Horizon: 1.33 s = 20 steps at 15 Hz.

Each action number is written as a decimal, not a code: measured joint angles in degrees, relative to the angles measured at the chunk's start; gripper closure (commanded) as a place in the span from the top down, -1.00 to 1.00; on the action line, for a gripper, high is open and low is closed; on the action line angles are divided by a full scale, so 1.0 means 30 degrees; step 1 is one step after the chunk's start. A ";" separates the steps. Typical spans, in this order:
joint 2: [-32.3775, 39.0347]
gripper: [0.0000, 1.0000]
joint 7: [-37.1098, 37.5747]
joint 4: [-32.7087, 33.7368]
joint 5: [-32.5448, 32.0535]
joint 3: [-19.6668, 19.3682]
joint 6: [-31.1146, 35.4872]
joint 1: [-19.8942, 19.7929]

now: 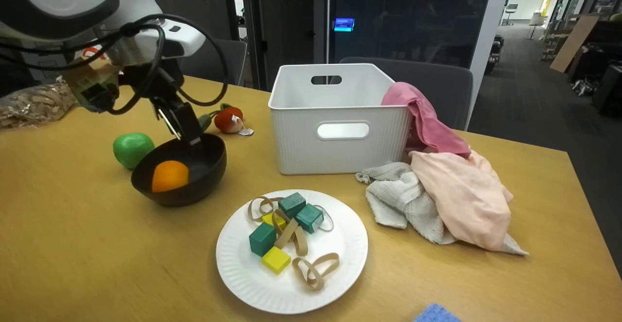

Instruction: Put the items in the bowl on the table and put the plush in the bowl

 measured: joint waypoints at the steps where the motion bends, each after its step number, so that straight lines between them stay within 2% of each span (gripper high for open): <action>1: -0.0252 1.00 0.0009 0.0005 -0.0026 0.0002 -0.0681 -0.0015; 5: -0.1410 1.00 -0.0041 0.0022 0.0016 0.0019 -0.3097 0.0561; 8: -0.1484 1.00 -0.0076 -0.0058 0.0036 0.0195 -0.4036 0.1141; 13: -0.0355 1.00 0.0048 -0.0104 -0.0100 0.0932 -0.3784 0.1564; 20: 0.1389 0.98 0.0817 -0.0098 -0.1885 0.1060 -0.3329 0.0889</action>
